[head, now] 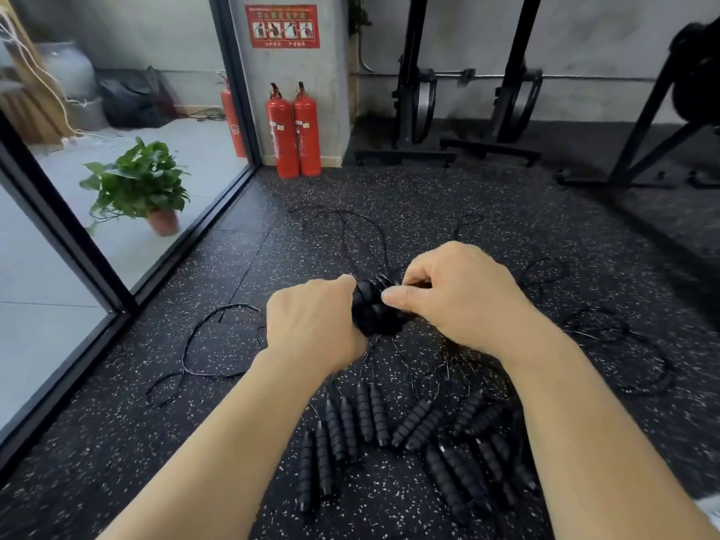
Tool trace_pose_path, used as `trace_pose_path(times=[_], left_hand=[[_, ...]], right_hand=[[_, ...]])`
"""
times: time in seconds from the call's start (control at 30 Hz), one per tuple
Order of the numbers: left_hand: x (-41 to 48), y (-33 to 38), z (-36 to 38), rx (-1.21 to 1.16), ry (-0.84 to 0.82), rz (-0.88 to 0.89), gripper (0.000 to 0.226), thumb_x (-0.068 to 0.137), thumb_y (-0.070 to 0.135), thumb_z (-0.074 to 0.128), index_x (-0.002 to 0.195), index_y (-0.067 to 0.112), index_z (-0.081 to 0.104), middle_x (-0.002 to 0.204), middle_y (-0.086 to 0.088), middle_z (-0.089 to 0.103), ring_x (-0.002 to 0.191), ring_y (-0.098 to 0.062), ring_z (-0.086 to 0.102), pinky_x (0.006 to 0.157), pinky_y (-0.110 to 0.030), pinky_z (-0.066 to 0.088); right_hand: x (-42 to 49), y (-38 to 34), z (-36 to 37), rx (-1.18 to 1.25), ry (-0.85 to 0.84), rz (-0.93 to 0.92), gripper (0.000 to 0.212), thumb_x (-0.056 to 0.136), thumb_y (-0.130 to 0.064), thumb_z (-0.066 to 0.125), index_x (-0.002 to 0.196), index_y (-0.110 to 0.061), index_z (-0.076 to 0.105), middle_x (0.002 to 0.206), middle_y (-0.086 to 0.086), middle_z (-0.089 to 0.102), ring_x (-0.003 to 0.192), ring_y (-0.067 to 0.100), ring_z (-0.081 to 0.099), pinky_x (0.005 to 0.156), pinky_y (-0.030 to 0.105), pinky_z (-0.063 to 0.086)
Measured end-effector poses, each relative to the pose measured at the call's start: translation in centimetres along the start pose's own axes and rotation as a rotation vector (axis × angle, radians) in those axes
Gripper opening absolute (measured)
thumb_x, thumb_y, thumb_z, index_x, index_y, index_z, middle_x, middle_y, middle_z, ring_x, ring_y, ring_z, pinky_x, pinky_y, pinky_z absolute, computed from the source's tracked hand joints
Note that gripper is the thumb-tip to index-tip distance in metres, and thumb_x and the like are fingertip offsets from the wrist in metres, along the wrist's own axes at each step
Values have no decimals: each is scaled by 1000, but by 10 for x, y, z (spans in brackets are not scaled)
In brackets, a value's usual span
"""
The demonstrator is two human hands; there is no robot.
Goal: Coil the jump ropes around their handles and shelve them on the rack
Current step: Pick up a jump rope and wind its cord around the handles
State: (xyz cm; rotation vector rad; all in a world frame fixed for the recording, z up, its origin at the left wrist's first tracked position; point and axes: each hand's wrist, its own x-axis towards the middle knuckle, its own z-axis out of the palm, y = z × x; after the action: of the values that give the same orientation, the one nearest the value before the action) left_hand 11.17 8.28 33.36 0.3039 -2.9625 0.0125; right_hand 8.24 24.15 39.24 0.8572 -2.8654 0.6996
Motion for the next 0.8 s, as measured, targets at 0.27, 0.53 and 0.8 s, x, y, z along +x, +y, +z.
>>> trace_pose_path(times=[0.27,0.53,0.8], left_hand=[[-7,15,-18,13,-93,405,5,85,36,54,85,34,49,81,12,52,88,-12,52,105,-45,21],[-16,20,-21,-200,-11,531,15,80,32,59,91,36,49,77,14,49,89,-7,45,112,-48,9],[-14,21,-20,-380,70,457,39,67,41,60,104,45,49,82,17,54,88,-5,48,109,-44,17]], right_hand=[[5,35,8,84,22,27,62,71,-71,62,52,-14,50,46,-8,44,48,10,42,59,31,41],[5,56,14,350,-10,113,66,83,-61,60,43,-19,27,37,-11,23,38,9,23,54,30,26],[11,60,29,740,-160,287,41,92,-36,60,62,-9,53,50,-2,44,47,12,39,55,26,35]])
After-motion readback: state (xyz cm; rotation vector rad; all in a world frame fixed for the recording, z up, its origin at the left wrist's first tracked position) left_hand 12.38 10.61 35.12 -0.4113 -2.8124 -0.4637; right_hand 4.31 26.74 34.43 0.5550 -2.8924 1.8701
